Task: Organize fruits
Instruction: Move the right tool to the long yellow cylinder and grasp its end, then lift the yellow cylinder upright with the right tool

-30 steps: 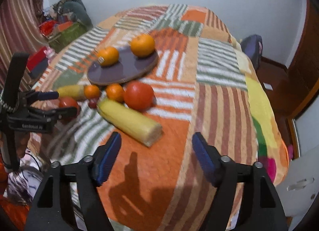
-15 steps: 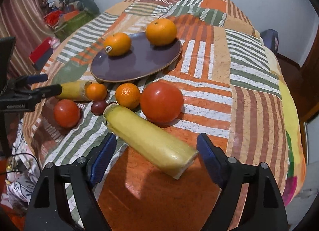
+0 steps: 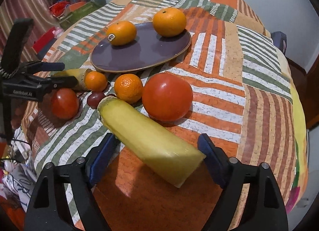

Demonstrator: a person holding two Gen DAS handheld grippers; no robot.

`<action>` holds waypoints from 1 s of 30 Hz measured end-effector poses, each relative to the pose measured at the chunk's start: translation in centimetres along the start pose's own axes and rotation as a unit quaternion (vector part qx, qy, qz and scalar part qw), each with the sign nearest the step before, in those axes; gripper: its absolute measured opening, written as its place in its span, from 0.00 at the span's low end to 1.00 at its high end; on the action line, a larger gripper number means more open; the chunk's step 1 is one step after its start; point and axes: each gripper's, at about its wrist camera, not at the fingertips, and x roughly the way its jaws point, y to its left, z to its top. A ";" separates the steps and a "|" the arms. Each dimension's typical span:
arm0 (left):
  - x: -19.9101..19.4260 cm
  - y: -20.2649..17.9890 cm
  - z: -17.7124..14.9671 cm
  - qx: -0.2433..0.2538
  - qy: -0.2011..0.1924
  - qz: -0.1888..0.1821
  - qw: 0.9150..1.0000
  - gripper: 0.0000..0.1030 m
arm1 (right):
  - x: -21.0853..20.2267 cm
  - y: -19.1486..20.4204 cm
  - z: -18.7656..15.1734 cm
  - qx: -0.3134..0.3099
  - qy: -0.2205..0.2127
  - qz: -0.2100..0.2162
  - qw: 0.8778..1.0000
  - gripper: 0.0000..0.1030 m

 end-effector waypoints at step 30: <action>-4.4 1.5 -5.6 -0.013 0.022 -0.028 0.999 0.33 | -4.9 0.7 -3.7 -0.016 -0.016 -0.023 0.999 0.38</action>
